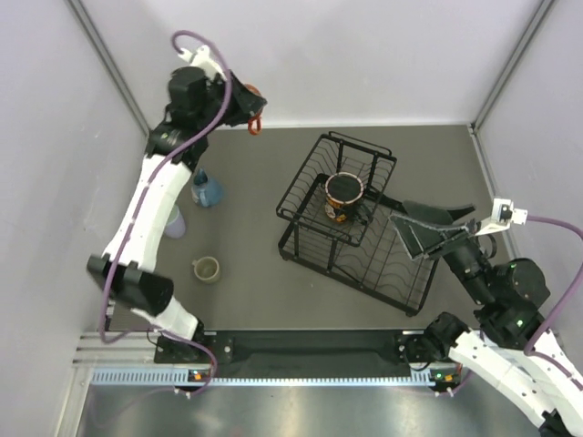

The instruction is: Unload the cups from the dish rack

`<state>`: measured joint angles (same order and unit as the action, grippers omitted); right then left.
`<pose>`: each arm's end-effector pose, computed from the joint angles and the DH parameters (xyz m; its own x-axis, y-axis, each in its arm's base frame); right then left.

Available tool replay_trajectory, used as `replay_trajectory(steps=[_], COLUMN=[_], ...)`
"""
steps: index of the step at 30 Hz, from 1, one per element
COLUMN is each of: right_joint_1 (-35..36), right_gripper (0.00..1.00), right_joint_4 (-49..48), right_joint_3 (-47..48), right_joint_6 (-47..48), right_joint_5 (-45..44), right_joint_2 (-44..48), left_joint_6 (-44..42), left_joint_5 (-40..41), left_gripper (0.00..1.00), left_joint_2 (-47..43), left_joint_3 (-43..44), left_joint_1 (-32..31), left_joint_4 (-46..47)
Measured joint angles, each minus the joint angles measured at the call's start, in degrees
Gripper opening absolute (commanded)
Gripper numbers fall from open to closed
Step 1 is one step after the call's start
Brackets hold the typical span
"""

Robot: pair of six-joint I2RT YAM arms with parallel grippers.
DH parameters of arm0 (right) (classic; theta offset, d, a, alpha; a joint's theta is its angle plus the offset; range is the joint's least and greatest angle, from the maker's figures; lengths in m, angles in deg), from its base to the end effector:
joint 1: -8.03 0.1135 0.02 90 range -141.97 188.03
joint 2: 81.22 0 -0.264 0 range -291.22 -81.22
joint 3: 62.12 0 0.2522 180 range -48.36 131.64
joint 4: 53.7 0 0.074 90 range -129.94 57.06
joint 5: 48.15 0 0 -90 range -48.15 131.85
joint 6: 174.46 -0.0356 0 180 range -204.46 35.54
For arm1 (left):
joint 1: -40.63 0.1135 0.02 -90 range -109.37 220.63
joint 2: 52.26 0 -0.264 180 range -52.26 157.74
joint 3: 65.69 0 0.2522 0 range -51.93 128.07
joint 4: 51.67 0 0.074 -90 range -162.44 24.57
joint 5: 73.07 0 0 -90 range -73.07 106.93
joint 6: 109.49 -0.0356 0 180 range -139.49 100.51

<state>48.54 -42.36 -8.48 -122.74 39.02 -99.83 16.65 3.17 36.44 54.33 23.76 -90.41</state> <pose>0.0594 0.0484 0.3865 -0.1408 0.6935 -0.7066 -0.6716 0.4575 0.5829 0.3202 -0.1059 0.4945 -0.3992 -0.4775 -0.7827 0.3370 0.7175 -0.6096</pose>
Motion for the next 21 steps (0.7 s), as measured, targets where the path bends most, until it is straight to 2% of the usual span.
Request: replay_trajectory(steps=[4,10,21], right_joint_1=[0.0,0.0,0.0], right_gripper=[1.00,1.00,1.00], right_joint_4=[3.5,9.5,11.7], right_joint_3=[0.0,0.4,0.4], right_joint_6=[2.3,5.6,6.8], right_joint_5=[-1.1,-4.1,-6.8], right_joint_2=[0.9,1.0,0.1], left_joint_6=[-6.1,-10.1,-12.4], left_joint_5=[4.9,11.7,13.4], left_gripper=[0.00,0.00,0.00], left_joint_2=[11.0,25.0,34.6], left_joint_3=[0.7,0.7,5.0], left_joint_1=[0.0,0.2,1.5], left_joint_4=[-3.4,-8.6,-7.9])
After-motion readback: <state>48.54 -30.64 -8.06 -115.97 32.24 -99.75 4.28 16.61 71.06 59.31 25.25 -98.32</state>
